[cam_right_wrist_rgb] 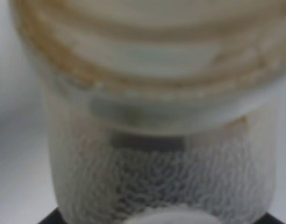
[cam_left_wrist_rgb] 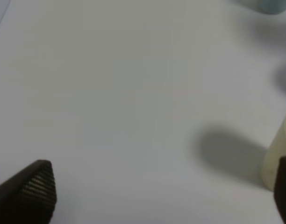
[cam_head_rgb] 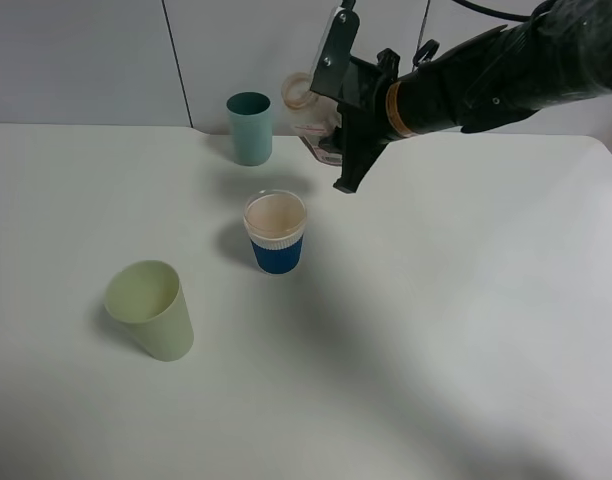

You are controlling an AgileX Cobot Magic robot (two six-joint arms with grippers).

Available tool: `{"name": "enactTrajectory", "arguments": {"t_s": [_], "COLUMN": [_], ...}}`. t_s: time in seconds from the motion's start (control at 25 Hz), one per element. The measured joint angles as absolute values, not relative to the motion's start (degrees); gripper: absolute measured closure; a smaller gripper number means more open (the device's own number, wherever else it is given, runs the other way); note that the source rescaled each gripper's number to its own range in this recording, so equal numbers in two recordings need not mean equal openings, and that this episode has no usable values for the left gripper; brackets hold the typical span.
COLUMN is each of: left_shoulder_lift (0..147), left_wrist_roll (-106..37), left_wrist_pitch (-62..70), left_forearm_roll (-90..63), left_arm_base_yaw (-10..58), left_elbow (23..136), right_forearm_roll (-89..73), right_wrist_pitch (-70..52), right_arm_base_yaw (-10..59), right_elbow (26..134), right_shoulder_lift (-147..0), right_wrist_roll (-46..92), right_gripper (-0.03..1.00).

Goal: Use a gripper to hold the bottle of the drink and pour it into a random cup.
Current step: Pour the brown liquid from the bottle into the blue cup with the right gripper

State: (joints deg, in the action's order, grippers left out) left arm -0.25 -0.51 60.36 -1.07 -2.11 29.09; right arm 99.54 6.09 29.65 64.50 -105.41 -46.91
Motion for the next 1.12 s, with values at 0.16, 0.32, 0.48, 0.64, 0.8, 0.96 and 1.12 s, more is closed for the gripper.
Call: {"name": "enactTrajectory", "arguments": {"t_s": [0.16, 0.32, 0.48, 0.64, 0.8, 0.96, 1.12], "left_shoulder_lift": [-0.3, -0.3, -0.3, -0.3, -0.3, -0.3, -0.3], "left_wrist_roll": [-0.5, -0.5, -0.5, -0.5, -0.5, -0.5, -0.5], "left_wrist_pitch": [60.4, 60.4, 60.4, 60.4, 60.4, 60.4, 60.4], "left_forearm_roll": [-1.1, -1.1, -1.1, -1.1, -1.1, -1.1, -1.1], "left_arm_base_yaw": [-2.1, -2.1, -2.1, -2.1, -2.1, -2.1, -2.1], "left_elbow": [29.1, 29.1, 29.1, 29.1, 29.1, 29.1, 29.1], "right_forearm_roll": [99.5, 99.5, 99.5, 99.5, 99.5, 99.5, 99.5], "right_wrist_pitch": [6.0, 6.0, 6.0, 6.1, 6.1, 6.1, 6.0], "right_arm_base_yaw": [29.9, 29.9, 29.9, 29.9, 30.1, 31.1, 31.8], "right_elbow": [64.5, 64.5, 64.5, 64.5, 64.5, 64.5, 64.5], "right_shoulder_lift": [-105.4, -105.4, -105.4, -105.4, -105.4, -105.4, -105.4], "right_wrist_roll": [-41.1, -36.3, -32.1, -28.6, -24.9, -21.5, -17.7], "right_gripper": [0.97, 0.97, 0.97, 0.97, 0.97, 0.97, 0.97]}}
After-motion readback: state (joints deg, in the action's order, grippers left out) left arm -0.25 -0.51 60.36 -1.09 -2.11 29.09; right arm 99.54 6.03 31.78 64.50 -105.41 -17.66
